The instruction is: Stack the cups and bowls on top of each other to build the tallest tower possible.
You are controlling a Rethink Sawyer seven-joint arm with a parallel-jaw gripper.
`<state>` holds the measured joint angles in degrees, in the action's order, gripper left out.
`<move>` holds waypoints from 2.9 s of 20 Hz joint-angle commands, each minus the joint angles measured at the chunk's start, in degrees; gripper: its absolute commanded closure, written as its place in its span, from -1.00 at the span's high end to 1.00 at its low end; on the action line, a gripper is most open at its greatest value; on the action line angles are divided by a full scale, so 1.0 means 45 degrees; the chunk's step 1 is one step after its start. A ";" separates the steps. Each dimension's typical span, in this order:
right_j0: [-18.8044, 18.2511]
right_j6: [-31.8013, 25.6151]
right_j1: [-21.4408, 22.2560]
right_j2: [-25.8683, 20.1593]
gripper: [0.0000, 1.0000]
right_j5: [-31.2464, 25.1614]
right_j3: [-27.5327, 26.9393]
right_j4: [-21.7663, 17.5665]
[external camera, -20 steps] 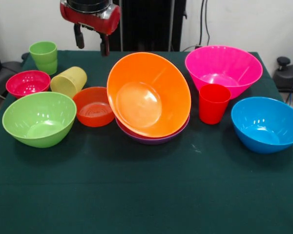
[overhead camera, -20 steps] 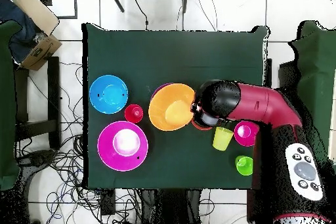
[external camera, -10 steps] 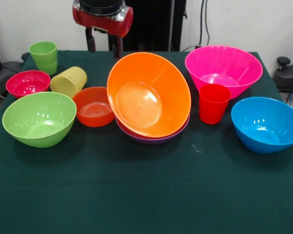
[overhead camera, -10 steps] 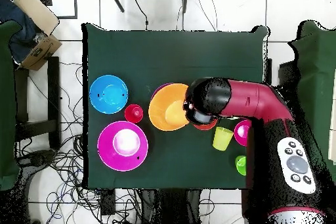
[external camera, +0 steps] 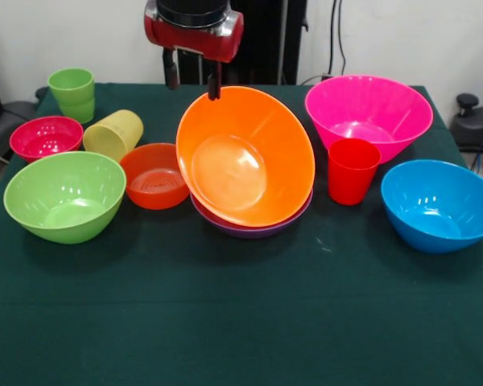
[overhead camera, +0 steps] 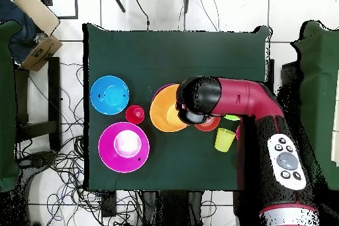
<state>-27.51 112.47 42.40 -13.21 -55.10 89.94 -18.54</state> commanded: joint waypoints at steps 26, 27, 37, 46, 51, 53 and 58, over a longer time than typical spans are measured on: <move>0.0696 -0.2288 -0.0464 -0.0694 1.00 -0.0189 0.0032 -0.1203; 0.0615 -0.2221 -0.0436 -0.0672 1.00 -0.0101 0.0096 -0.1147; 0.0375 -0.3113 -0.0453 -0.0892 1.00 -0.1066 -0.0297 -0.1349; 0.0465 -0.2785 -0.0498 -0.0827 1.00 -0.0758 -0.0240 -0.1428; 0.0406 -0.2966 -0.0479 -0.0923 1.00 -0.0991 -0.0283 -0.1541; 0.0393 -0.2540 -0.0465 -0.0883 1.00 -0.0696 -0.0201 -0.1448; 0.0297 -0.2262 -0.0464 -0.0892 -1.00 -0.0470 -0.0126 -0.1316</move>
<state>-25.39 112.49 42.26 -13.34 -55.85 89.87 -20.92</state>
